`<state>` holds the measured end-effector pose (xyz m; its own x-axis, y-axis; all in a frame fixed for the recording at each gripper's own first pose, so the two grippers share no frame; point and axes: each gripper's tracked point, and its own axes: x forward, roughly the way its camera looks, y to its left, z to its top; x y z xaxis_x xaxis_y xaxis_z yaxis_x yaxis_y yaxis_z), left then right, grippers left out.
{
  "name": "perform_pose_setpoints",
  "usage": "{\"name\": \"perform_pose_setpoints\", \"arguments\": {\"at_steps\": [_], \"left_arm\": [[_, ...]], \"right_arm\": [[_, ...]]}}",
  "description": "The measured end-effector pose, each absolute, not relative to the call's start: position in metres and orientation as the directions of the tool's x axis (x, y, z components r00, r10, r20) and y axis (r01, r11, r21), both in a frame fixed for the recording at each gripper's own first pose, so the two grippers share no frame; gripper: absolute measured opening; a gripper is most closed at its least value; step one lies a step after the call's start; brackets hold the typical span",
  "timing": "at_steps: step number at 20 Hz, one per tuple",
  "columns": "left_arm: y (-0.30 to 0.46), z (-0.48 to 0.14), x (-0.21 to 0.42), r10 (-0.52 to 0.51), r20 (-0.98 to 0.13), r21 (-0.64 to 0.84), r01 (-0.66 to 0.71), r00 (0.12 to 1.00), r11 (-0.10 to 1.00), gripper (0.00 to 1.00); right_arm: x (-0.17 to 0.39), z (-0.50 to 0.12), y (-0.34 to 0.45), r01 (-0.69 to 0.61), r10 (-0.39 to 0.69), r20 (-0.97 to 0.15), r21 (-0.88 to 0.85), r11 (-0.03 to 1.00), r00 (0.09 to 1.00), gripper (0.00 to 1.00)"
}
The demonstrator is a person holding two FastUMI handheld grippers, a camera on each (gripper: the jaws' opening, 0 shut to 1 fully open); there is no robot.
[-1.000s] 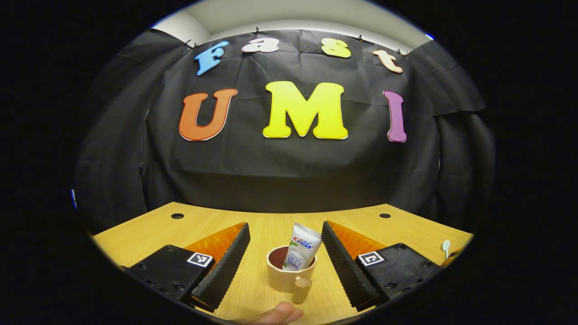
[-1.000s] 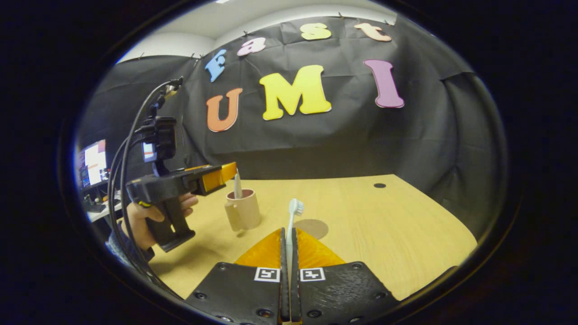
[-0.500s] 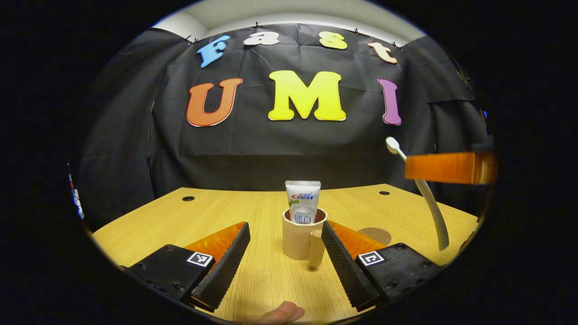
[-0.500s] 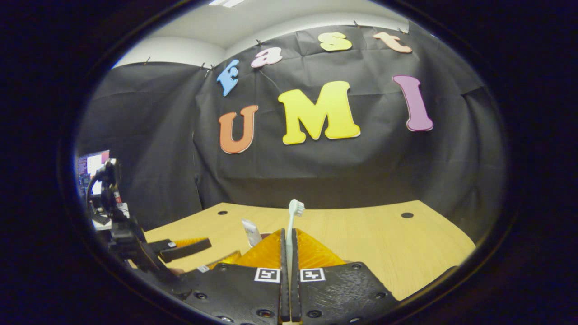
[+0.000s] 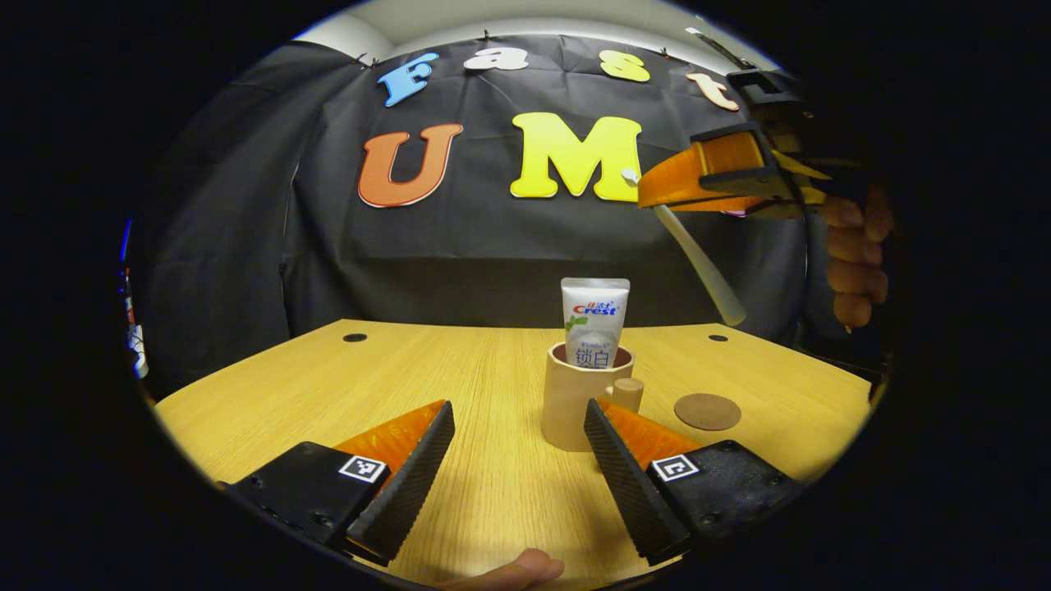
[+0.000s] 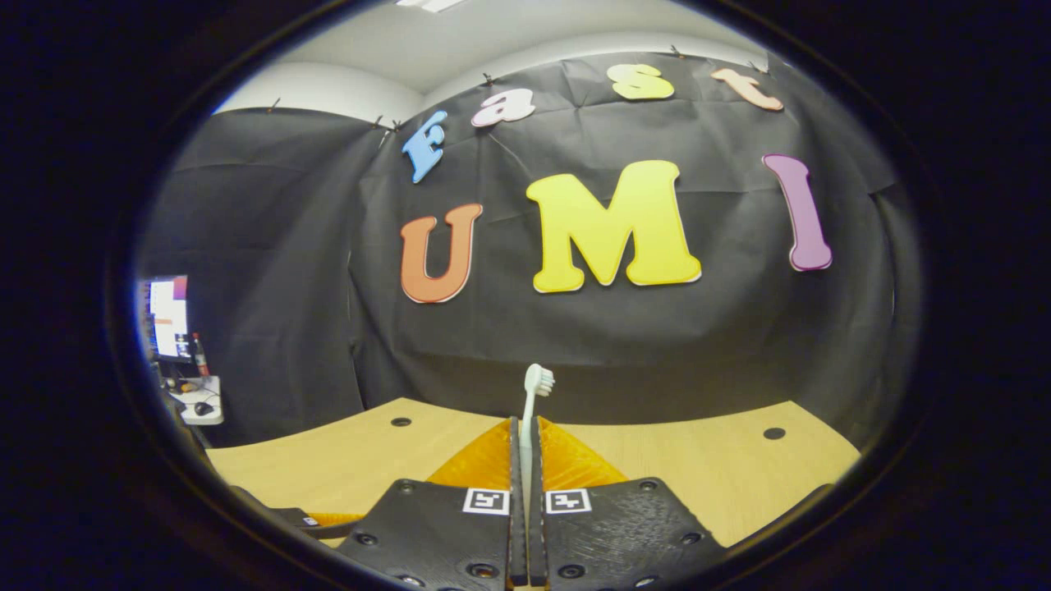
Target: Put the toothbrush and toothpaste on the desktop into the cup, then pick up the cup and place it on the coaster on the desktop.
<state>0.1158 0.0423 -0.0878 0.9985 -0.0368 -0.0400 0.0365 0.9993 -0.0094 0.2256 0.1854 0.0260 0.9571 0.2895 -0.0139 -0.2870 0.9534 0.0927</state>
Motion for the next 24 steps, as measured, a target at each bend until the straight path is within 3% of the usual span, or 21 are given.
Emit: {"name": "perform_pose_setpoints", "arguments": {"at_steps": [4, 24], "left_arm": [[0.039, -0.071, 0.113, -0.062, 0.048, -0.032, 0.063, 0.997, 0.997, 1.00], [0.049, -0.081, 0.113, -0.026, 0.008, -0.012, 0.026, 1.000, 1.000, 1.00]], "right_arm": [[0.247, 0.033, 0.189, -0.264, 0.263, 0.020, 0.073, 0.962, 0.964, 0.01], [0.253, 0.011, 0.212, -0.307, 0.308, -0.009, 0.069, 0.949, 0.951, 0.05]]}}
